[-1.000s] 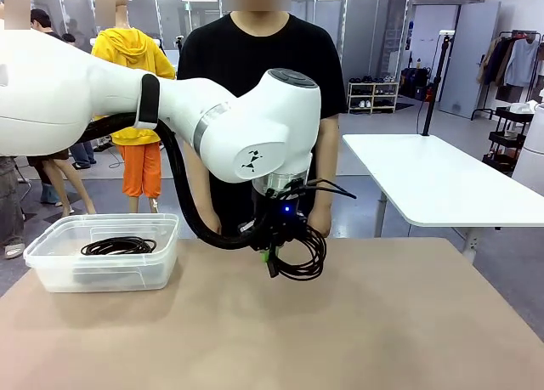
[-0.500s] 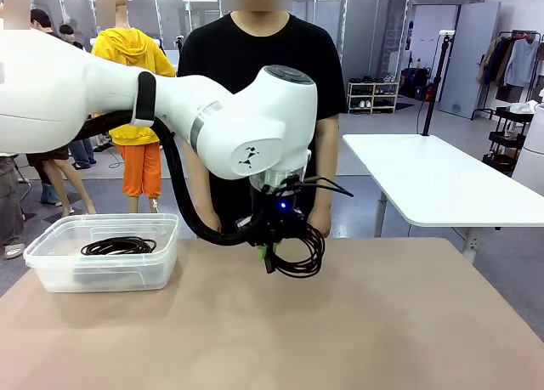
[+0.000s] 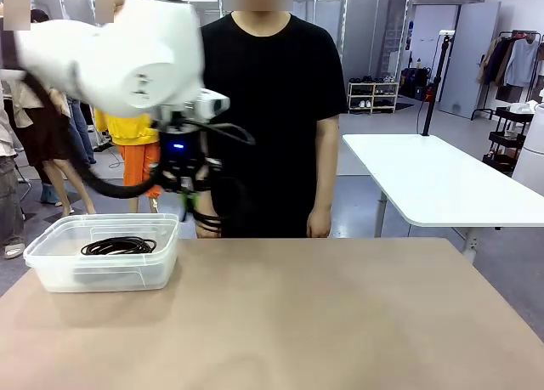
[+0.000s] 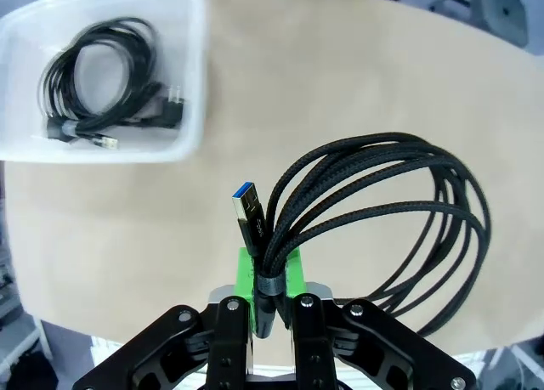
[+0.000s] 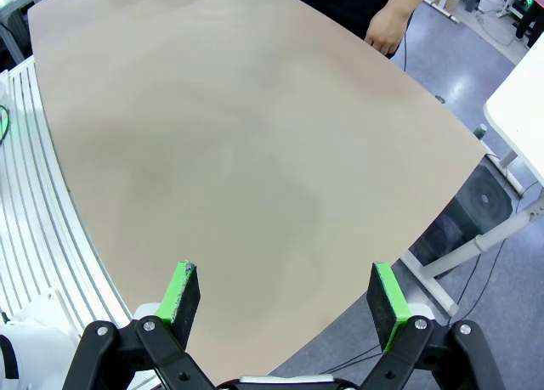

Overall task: Organize and store the cables.
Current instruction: Place the USB Extension Cable into the Organizing box.

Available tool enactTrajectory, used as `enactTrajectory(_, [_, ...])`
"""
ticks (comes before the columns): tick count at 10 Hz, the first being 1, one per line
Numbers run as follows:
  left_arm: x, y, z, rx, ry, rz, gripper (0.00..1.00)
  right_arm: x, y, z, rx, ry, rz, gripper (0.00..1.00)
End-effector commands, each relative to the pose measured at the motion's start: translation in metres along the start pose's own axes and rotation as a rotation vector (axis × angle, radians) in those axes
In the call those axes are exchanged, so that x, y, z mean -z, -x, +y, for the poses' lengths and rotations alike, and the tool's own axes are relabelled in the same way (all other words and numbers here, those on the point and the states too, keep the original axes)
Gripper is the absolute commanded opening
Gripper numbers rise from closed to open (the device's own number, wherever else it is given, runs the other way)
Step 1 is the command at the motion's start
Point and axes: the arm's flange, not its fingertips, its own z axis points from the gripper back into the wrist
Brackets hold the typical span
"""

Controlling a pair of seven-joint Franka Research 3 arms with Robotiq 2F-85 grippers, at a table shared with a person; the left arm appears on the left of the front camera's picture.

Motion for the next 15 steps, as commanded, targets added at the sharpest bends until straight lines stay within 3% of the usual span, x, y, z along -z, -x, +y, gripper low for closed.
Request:
enactTrajectory(1, [0.014, -0.006, 0.080, 0.006, 0.024, -0.006, 0.16, 0.001, 0.001, 0.000, -0.009, 0.003, -0.011, 1.00])
enactTrajectory(3, [0.019, -0.027, 0.150, 0.074, 0.038, -0.053, 0.16, 0.001, 0.001, 0.000, -0.009, 0.003, -0.011, 1.00])
enactTrajectory(6, [0.049, -0.058, 0.206, 0.129, 0.018, -0.035, 0.16, 0.001, 0.001, 0.000, -0.009, 0.003, -0.011, 1.00])
enactTrajectory(8, [0.057, -0.069, 0.218, 0.116, -0.001, 0.014, 0.16, 0.001, 0.001, 0.000, -0.009, 0.003, -0.011, 1.00])
enactTrajectory(10, [0.052, -0.058, 0.217, 0.110, -0.023, -0.030, 0.16, 0.001, 0.001, 0.000, -0.009, 0.003, -0.011, 1.00])
enactTrajectory(13, [0.081, -0.072, 0.239, 0.128, -0.036, -0.031, 0.16, 0.001, 0.001, 0.000, -0.009, 0.003, -0.011, 1.00])
enactTrajectory(15, [0.107, -0.092, 0.248, 0.167, 0.039, -0.039, 0.16, 0.001, 0.001, 0.000, -0.009, 0.003, -0.011, 1.00])
